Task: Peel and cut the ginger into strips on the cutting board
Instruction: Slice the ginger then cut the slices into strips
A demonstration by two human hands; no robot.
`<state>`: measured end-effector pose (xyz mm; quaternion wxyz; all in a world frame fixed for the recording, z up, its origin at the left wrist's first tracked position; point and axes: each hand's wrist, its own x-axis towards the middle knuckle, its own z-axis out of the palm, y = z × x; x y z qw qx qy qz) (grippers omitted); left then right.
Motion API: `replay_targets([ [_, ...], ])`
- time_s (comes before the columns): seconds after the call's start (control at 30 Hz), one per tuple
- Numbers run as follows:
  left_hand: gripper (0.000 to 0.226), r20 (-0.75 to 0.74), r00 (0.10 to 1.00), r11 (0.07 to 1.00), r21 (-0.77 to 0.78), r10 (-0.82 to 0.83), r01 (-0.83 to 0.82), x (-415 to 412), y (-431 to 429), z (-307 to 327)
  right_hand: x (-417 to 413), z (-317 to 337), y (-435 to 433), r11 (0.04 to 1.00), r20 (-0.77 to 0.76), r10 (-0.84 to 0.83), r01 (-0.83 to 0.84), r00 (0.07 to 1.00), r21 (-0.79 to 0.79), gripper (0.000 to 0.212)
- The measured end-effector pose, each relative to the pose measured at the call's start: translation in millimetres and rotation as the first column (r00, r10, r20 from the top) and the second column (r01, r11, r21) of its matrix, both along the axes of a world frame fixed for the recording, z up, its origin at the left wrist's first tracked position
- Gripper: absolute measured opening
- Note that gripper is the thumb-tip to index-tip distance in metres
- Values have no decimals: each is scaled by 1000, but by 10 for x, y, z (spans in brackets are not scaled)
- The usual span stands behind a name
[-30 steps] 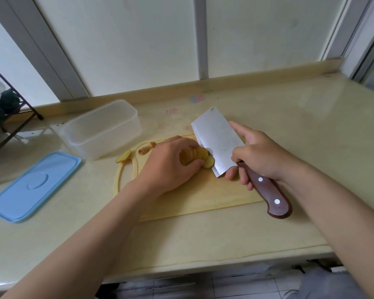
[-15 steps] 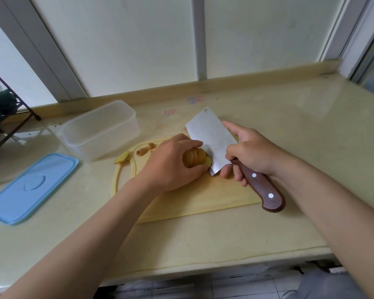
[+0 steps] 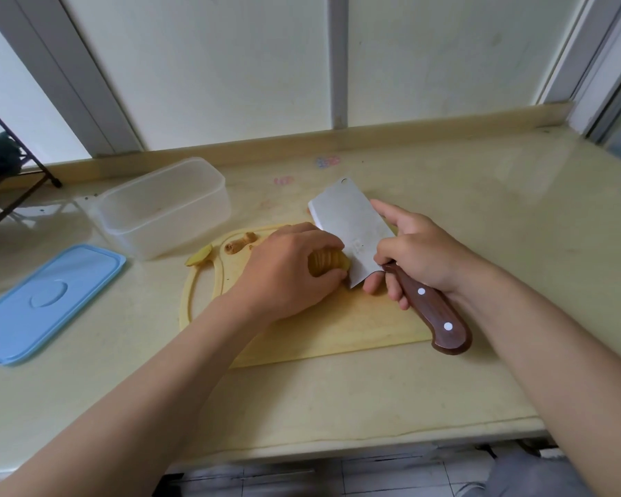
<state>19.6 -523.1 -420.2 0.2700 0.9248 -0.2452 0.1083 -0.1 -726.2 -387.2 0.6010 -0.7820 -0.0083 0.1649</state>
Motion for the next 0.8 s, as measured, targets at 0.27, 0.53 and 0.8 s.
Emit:
replay_targets([
  [0.27,43,1,1000,1000,13,-7,7,5,-5,-2,-28,-8,-16,1000,-3,-2,2,1000,6,68],
  [0.53,46,28,1000,1000,17,-9,8,-20,-19,10,-38,3,-9,999,-1,14,-14,1000,31,69],
  [0.8,41,-3,1000,1000,-14,5,-5,-16,-13,32,-39,-7,-24,999,-3,8,-8,1000,35,70],
])
